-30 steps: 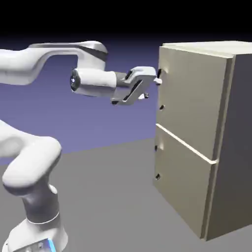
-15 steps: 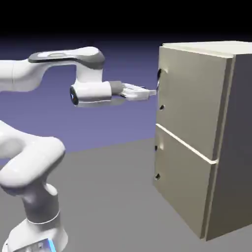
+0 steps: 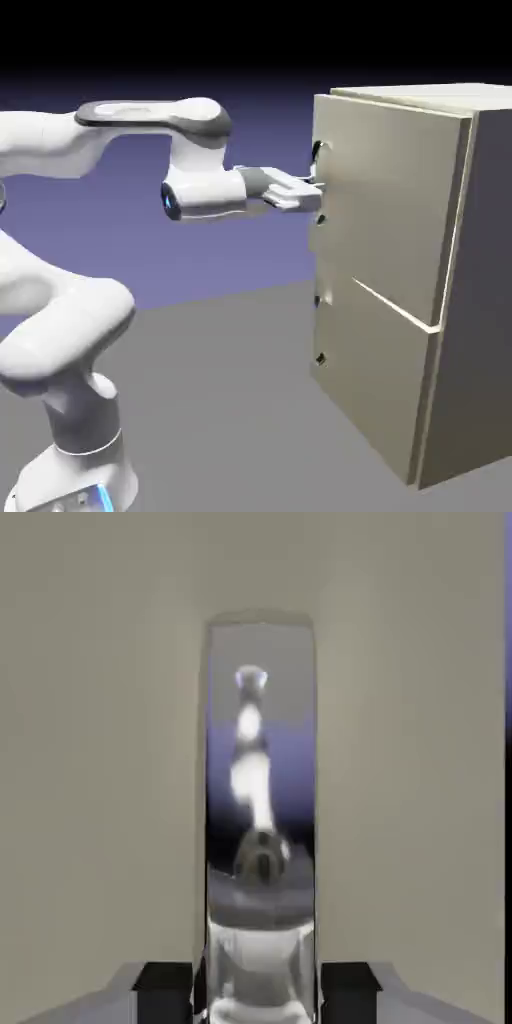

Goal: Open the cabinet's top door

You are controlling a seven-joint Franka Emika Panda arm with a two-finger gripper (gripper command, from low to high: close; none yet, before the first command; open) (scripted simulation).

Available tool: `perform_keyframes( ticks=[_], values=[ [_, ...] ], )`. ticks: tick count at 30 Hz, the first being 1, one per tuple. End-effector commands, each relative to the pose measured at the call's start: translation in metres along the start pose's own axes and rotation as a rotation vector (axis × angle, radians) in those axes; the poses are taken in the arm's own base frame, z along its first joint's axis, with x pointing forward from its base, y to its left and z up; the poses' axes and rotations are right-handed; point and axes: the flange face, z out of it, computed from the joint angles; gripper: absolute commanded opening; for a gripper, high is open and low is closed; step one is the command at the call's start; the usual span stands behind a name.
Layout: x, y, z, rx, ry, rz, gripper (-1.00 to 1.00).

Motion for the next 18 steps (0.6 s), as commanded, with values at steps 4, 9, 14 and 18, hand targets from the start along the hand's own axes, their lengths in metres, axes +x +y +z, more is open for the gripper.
perform_keyframes(
  ticks=[4,9,14,18],
  values=[
    [-0.01,-0.011,-0.028,-0.067,0.066,0.002,-1.0],
    [-0.026,-0.026,-0.059,-0.148,0.147,0.001,-1.0],
    [-0.041,-0.041,-0.085,-0.217,0.216,0.001,-1.0],
    [-0.052,-0.053,-0.101,-0.266,0.265,0.001,-1.0]
  ],
)
